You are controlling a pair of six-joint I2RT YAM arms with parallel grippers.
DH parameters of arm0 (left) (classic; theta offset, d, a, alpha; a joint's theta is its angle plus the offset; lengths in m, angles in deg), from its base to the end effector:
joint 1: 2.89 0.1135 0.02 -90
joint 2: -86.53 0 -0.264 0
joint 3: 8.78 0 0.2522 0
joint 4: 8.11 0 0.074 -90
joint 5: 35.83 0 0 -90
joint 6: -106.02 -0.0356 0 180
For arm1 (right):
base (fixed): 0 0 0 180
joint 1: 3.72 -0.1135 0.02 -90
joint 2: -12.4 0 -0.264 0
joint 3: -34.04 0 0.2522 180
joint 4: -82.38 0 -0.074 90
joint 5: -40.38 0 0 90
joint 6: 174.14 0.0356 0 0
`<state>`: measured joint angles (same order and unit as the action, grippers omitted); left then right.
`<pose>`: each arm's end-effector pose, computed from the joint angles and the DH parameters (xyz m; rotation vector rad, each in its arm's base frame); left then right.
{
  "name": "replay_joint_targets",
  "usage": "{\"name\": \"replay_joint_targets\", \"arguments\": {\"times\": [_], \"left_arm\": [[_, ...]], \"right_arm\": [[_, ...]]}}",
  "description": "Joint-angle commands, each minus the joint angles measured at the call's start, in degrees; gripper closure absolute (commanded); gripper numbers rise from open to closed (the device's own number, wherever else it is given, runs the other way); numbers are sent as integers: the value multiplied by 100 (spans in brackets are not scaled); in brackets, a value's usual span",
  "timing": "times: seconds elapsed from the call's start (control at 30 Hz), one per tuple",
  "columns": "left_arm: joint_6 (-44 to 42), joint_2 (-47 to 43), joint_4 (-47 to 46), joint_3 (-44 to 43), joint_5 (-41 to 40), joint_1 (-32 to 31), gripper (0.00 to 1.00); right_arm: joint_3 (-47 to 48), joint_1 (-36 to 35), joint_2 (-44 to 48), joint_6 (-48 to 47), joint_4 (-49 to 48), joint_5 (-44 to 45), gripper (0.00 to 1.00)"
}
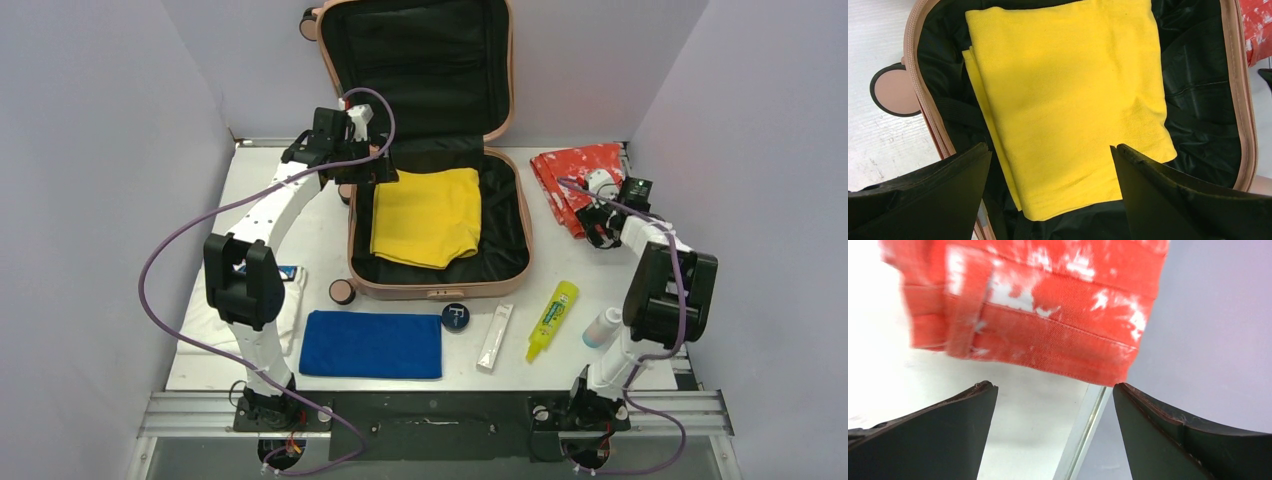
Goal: Pack the luggage
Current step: Pick up the clothes from the corner of the board.
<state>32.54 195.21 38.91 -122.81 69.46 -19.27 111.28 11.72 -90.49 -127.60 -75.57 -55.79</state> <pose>0.4162 -0.1321 0.3151 0.1379 2.3371 -0.5978 0.3672 -0.0974 0.1808 -0.6364 2.3414 -0.3476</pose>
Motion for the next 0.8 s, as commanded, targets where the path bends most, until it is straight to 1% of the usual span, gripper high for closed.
{"name": "replay_joint_targets", "arguments": {"times": [0.0,0.07,0.1,0.17,0.23,0.4,0.57,0.67,0.77], "left_arm": [[45,67,-219,-137,131,56,4],[45,109,-177,-218,141,56,4],[45,121,-165,-247,148,56,4],[49,127,-153,-281,149,56,4],[61,108,-157,-283,163,56,4],[63,-35,-217,-119,209,82,4],[63,-136,-277,15,225,150,4],[63,-147,-277,16,247,183,4],[52,-161,-285,29,251,205,4]], "right_arm": [[-101,-244,1215,219,-108,-815,10],[-153,-534,1364,80,-130,-824,10],[-180,-720,1359,-7,-166,-667,10],[-176,-1088,1150,-114,-341,-223,10],[8,-1299,822,-77,-421,81,10],[636,-1406,-44,263,-345,565,10],[946,-1478,-612,426,-121,921,10],[941,-1498,-791,472,-54,990,10],[812,-1509,-897,522,-220,1236,10]]}}
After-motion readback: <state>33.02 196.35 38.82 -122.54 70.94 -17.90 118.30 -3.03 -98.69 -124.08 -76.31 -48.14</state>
